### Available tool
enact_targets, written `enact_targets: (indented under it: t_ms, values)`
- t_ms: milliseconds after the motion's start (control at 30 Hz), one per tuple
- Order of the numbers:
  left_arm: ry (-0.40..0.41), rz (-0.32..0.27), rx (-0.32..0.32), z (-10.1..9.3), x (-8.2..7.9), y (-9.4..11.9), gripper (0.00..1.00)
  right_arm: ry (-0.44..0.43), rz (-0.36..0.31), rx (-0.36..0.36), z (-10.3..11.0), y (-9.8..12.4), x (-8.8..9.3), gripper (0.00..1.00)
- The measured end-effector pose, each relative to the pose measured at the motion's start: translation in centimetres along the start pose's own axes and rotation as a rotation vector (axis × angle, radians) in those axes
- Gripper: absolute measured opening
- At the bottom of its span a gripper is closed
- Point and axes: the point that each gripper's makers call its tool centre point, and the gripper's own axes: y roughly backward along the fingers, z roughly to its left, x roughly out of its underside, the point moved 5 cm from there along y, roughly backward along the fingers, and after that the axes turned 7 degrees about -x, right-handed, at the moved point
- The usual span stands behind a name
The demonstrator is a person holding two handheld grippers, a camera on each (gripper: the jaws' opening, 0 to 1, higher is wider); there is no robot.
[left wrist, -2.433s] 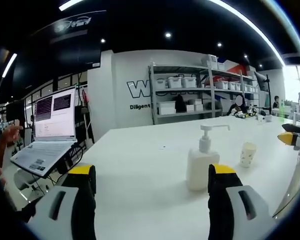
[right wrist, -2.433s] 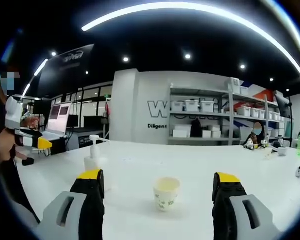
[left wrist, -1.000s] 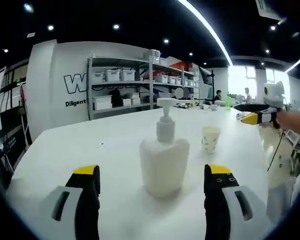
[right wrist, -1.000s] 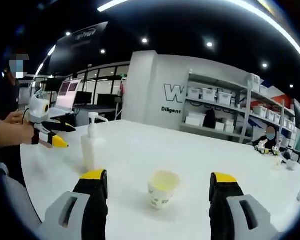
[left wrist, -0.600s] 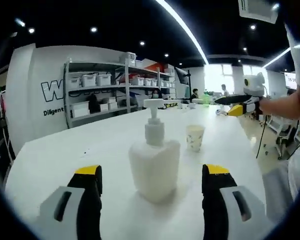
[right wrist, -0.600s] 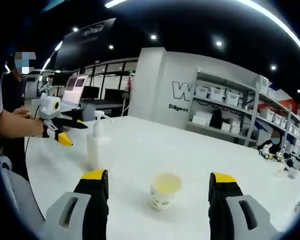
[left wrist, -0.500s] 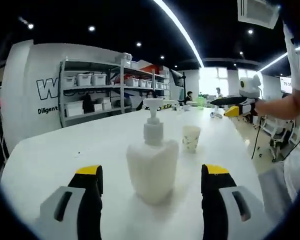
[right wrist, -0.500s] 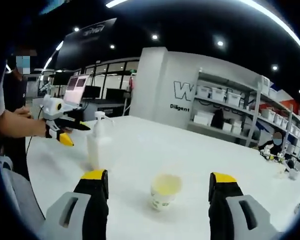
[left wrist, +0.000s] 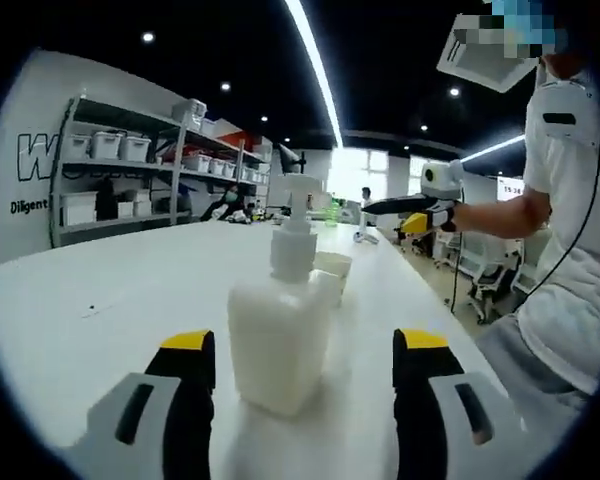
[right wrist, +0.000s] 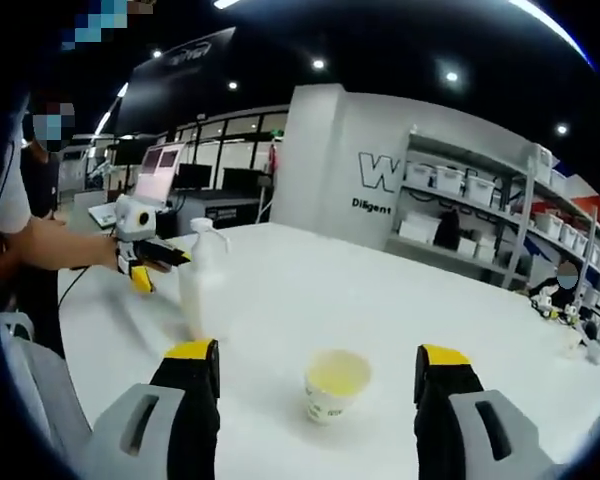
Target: Hold the bottle steady, press the pump all the way down and release, and repeat the specified number of times to dispense into the cup
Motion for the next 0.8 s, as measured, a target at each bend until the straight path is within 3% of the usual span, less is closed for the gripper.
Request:
enact_targets:
  t_ms: [133, 300, 333, 400, 500, 567, 667, 800]
  values:
    - [0.019, 0.033, 0.069, 0.8, 0.6, -1.1, 0.77, 0.0, 0.017, -0.013, -0.2, -0.4, -0.1, 0.79]
    - [0.011, 0.031, 0.123, 1.7, 0.8, -2.1, 0.74, 0.01, 0.023, -0.016, -0.7, -0.5, -0.3, 0.77]
    - [0.043, 0.014, 0.146, 1.8, 0.6, -2.4, 0.73, 0.013, 0.027, -0.016, -0.9, -0.7, -0.3, 0.76]
    - [0.012, 0.007, 0.165, 2.0, 0.7, -2.7, 0.65, 0.017, 0.045, -0.018, -1.1, -0.9, -0.1, 0.75]
    - [-0.005, -0.051, 0.198, 1.9, 0.1, -3.4, 0.63, 0.018, 0.049, -0.021, -1.3, -1.2, 0.0, 0.75]
    - [-0.036, -0.052, 0.194, 2.0, 0.2, -3.7, 0.59, 0.025, 0.051, -0.021, -1.5, -1.4, 0.0, 0.75]
    - [-0.033, -0.098, 0.215, 1.5, -0.1, -4.2, 0.54, 0.02, 0.058, -0.024, -1.8, -1.6, 0.2, 0.73]
    - [-0.059, -0.103, 0.202, 1.7, 0.0, -4.6, 0.47, 0.016, 0.071, -0.029, -2.1, -1.8, 0.5, 0.72]
